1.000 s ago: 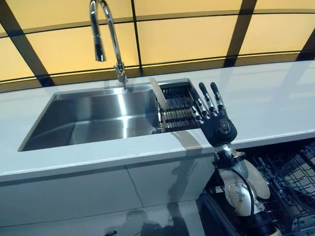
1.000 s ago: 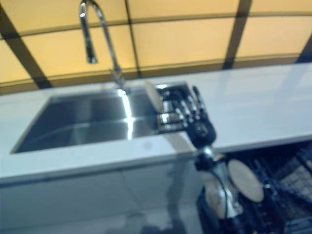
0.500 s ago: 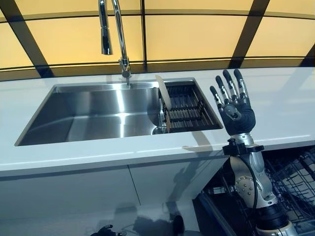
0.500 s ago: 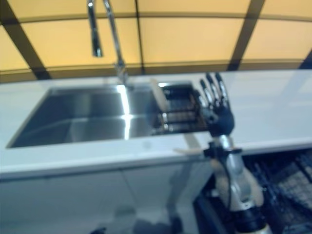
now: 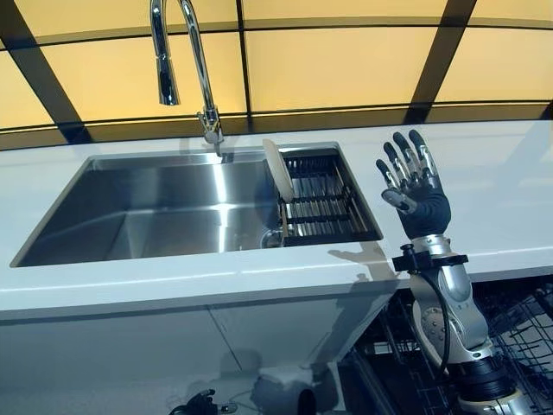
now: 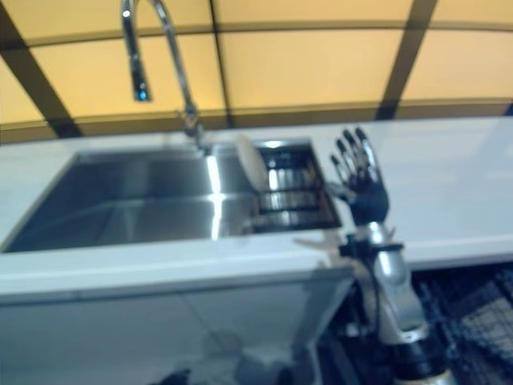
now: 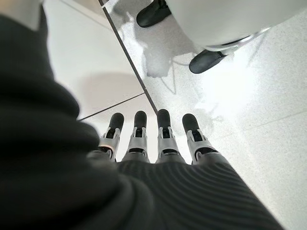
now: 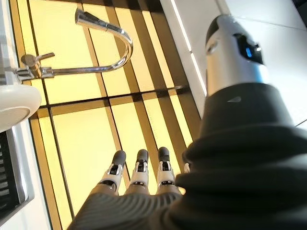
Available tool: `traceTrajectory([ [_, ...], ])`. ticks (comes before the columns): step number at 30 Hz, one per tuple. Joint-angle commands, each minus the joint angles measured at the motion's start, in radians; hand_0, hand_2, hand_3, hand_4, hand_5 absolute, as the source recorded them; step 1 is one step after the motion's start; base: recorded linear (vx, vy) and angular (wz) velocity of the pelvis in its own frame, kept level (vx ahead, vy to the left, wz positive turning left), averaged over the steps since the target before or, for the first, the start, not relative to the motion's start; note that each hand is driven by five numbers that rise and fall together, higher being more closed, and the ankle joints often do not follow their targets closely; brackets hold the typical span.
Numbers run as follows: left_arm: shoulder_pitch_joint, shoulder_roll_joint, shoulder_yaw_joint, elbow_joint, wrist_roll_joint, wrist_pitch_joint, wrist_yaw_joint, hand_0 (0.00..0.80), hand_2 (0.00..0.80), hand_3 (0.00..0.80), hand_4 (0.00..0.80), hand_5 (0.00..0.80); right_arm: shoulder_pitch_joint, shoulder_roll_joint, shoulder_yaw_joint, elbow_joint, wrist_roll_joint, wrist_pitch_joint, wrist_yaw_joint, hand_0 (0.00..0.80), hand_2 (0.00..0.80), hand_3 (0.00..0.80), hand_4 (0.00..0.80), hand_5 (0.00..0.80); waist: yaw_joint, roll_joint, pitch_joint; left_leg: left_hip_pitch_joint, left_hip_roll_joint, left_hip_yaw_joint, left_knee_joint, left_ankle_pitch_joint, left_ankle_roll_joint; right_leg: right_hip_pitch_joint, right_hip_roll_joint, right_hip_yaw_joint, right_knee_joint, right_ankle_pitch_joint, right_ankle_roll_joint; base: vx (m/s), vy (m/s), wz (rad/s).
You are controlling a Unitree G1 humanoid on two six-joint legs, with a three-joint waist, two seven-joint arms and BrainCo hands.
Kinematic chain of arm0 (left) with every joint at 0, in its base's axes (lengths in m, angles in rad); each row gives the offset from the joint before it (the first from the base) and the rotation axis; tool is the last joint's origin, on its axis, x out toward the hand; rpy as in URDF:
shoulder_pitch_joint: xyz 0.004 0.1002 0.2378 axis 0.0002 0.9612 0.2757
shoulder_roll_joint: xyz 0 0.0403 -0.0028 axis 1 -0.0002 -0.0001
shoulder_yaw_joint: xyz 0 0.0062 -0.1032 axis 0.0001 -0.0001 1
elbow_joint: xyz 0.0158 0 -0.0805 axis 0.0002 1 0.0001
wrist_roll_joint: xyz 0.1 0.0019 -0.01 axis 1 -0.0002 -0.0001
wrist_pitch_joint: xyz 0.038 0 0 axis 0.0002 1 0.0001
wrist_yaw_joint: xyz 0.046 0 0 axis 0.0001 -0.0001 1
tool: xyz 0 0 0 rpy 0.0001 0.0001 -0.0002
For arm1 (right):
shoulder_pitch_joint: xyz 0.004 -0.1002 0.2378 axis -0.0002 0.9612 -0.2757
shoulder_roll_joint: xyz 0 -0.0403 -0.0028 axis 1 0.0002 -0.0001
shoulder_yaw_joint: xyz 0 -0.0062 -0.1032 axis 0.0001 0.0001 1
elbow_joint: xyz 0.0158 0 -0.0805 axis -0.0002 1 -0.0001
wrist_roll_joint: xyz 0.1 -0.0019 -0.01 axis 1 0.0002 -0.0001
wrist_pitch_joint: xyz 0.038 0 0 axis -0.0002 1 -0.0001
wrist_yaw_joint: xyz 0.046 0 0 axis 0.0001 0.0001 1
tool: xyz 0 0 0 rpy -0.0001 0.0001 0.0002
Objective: Take plates into dishwasher
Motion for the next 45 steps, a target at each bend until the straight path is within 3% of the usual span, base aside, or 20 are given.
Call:
traceTrajectory([
  [1, -0.029, 0.025, -0.018, 0.019, 0.035, -0.014, -0.013, 0.000, 0.000, 0.000, 0.000, 0.000, -0.037, 0.009, -0.023, -0.063, -0.062, -0.018, -0.025, 0.000, 0.000, 0.000, 0.000, 0.000, 0.007, -0.029, 0.004, -0.030, -0.119, 0.037, 0.056, -0.127, 0.138, -0.066, 0.008, 0.025, 0.013, -0.017, 0.009, -0.018, 0.063, 0.01],
  [5, -0.021, 0.030, -0.013, 0.027, 0.038, -0.011, -0.017, 0.000, 0.000, 0.000, 0.000, 0.000, -0.029, -0.023, -0.043, -0.071, -0.131, -0.025, -0.037, 0.000, 0.000, 0.000, 0.000, 0.000, 0.006, -0.032, 0.012, -0.029, -0.122, 0.036, 0.053, -0.125, 0.146, -0.084, 0.003, 0.020, 0.040, -0.002, 0.017, -0.009, 0.056, 0.02],
  [9, -0.023, 0.042, 0.000, 0.052, 0.059, -0.009, -0.021, 0.000, 0.000, 0.000, 0.000, 0.000, -0.074, -0.105, -0.069, -0.062, -0.345, -0.011, -0.056, 0.000, 0.000, 0.000, 0.000, 0.000, 0.012, -0.042, 0.019, -0.026, -0.125, 0.035, 0.062, -0.133, 0.150, -0.091, -0.005, 0.007, 0.062, 0.008, 0.022, -0.001, 0.053, 0.01],
  [12, -0.027, 0.058, 0.020, 0.056, 0.088, 0.002, -0.033, 0.000, 0.000, 0.000, 0.000, 0.000, -0.171, -0.253, -0.094, -0.023, -0.588, 0.024, -0.077, 0.000, 0.000, 0.000, 0.000, 0.000, 0.020, -0.055, 0.020, -0.015, -0.127, 0.029, 0.062, -0.135, 0.148, -0.087, -0.009, -0.004, 0.073, 0.018, 0.030, 0.029, 0.046, 0.01],
  [18, -0.028, 0.095, 0.020, 0.024, 0.103, 0.026, -0.050, 0.000, 0.000, 0.000, 0.000, 0.000, -0.345, -0.564, -0.055, 0.101, -0.804, 0.048, -0.048, 0.000, 0.000, 0.000, 0.000, 0.000, 0.045, -0.084, 0.017, -0.001, -0.125, 0.011, 0.056, -0.136, 0.150, -0.088, -0.017, -0.028, 0.097, 0.028, 0.042, 0.028, 0.036, 0.02],
  [24, -0.014, 0.117, 0.012, 0.007, 0.114, 0.032, -0.060, 0.000, 0.000, 0.000, 0.000, 0.000, -0.480, -0.800, 0.057, 0.129, -1.057, -0.013, 0.013, 0.000, 0.000, 0.000, 0.000, 0.000, 0.066, -0.112, 0.008, 0.008, -0.125, -0.008, 0.049, -0.130, 0.151, -0.080, -0.023, -0.048, 0.098, 0.036, 0.052, 0.029, 0.029, 0.08],
  [27, -0.005, 0.129, 0.010, -0.001, 0.118, 0.039, -0.057, 0.000, 0.000, 0.000, 0.000, 0.000, -0.594, -0.902, 0.177, 0.161, -1.241, -0.119, -0.005, 0.000, 0.000, 0.000, 0.000, 0.000, 0.078, -0.128, 0.006, 0.016, -0.124, -0.016, 0.044, -0.128, 0.152, -0.072, -0.026, -0.061, 0.096, 0.038, 0.059, 0.015, 0.013, 0.04],
  [34, 0.012, 0.170, 0.022, -0.019, 0.107, 0.050, -0.055, 0.000, 0.000, 0.000, 0.000, 0.000, -0.799, -0.973, 0.438, 0.186, -1.350, -0.233, 0.110, 0.000, 0.000, 0.000, 0.000, 0.000, 0.099, -0.161, 0.004, 0.029, -0.121, -0.025, 0.040, -0.124, 0.153, -0.061, -0.028, -0.078, 0.097, 0.046, 0.069, 0.007, 0.012, 0.11],
  [45, 0.013, 0.171, 0.018, -0.047, 0.108, 0.061, -0.064, 0.000, 0.000, 0.000, 0.000, 0.000, -0.915, -0.853, 0.660, 0.363, -1.458, -0.287, 0.176, 0.000, 0.000, 0.000, 0.000, 0.000, 0.132, -0.176, 0.021, 0.047, -0.116, -0.026, 0.059, -0.137, 0.156, -0.045, -0.034, -0.098, 0.110, 0.035, 0.070, -0.011, 0.008, 0.01],
])
